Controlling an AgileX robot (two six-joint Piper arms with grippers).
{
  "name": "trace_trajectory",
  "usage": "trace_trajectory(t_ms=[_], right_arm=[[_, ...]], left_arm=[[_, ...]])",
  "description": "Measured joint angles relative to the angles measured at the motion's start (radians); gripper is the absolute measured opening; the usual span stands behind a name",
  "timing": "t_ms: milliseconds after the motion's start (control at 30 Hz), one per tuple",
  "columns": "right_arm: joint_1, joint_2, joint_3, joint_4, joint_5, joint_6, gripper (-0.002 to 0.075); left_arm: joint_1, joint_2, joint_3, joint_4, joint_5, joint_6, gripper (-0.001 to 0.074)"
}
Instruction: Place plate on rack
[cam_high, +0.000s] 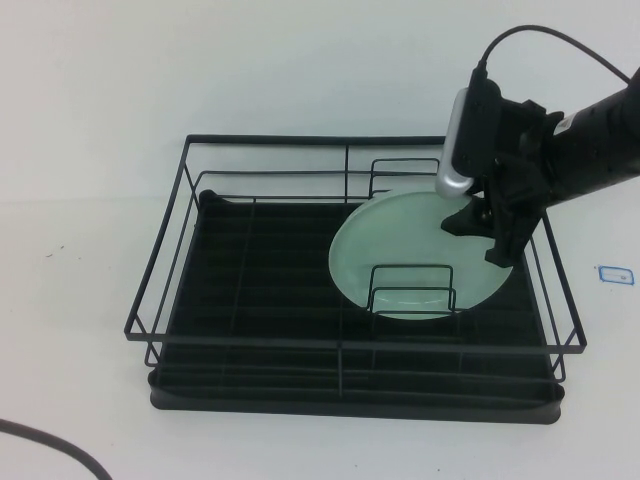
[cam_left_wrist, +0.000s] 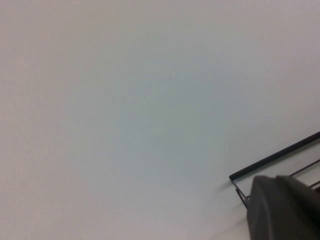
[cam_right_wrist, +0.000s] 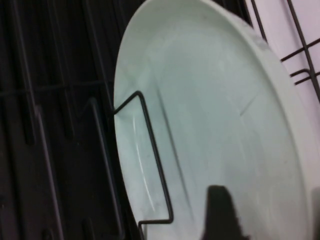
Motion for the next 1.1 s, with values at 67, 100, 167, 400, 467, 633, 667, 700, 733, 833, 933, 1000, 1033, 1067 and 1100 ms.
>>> trace_trajectory(t_ms=[67,100,167,400,467,633,667,700,733,833,933,1000,1033,1067,1100], right_arm=[[0.000,0.000,0.000,0.004,0.001,0.000,0.0457],[0.000,-0.005,0.000,0.004,0.001,0.000,0.0472],[0.000,-0.025,0.000,0.004,0.001,0.000,0.0486],[0.000,-0.216,0.000,0.005,-0.021,0.004,0.0492],[0.000,-0.292,0.000,0.006,-0.021,0.024,0.0492],[0.000,-0.471,0.000,0.006,0.008,0.233,0.0392],[0.000,-0.508,-0.001,-0.001,0.023,0.280,0.0334],[0.000,-0.541,-0.001,-0.012,0.039,0.314,0.0280],[0.000,-0.573,-0.001,-0.031,0.065,0.351,0.0205],[0.000,-0.649,0.013,-0.078,0.144,0.441,0.0057],[0.000,-0.729,0.084,-0.089,0.191,0.482,0.0021],[0.000,-0.799,0.169,-0.089,0.190,0.510,0.0019],[0.000,-0.840,0.210,-0.089,0.185,0.524,0.0019],[0.000,-0.884,0.266,-0.089,0.172,0.544,0.0019],[0.000,-0.930,0.328,-0.083,0.155,0.559,0.0019]], left_arm=[[0.000,0.000,0.002,0.000,-0.002,0.000,0.0001],[0.000,0.000,0.002,-0.002,-0.002,0.000,0.0001],[0.000,0.000,0.002,-0.002,-0.004,0.000,0.0001],[0.000,0.000,0.024,-0.002,-0.011,0.005,0.0001],[0.000,0.000,0.036,-0.002,-0.016,0.005,0.0001],[0.000,0.000,0.084,-0.010,-0.129,0.005,0.0001],[0.000,0.000,0.092,-0.022,-0.144,0.005,0.0001],[0.000,0.000,0.100,-0.038,-0.163,0.005,0.0001],[0.000,0.000,0.103,-0.053,-0.172,0.005,0.0001],[0.000,0.000,0.103,-0.073,-0.172,0.005,0.0001],[0.000,0.000,0.103,-0.083,-0.170,0.005,0.0001],[0.000,0.000,0.103,-0.101,-0.159,0.005,0.0001],[0.000,0.000,0.103,-0.104,-0.150,0.005,0.0001],[0.000,0.000,0.103,-0.104,-0.141,0.005,0.0001],[0.000,0.000,0.103,-0.104,-0.127,0.007,0.0001]])
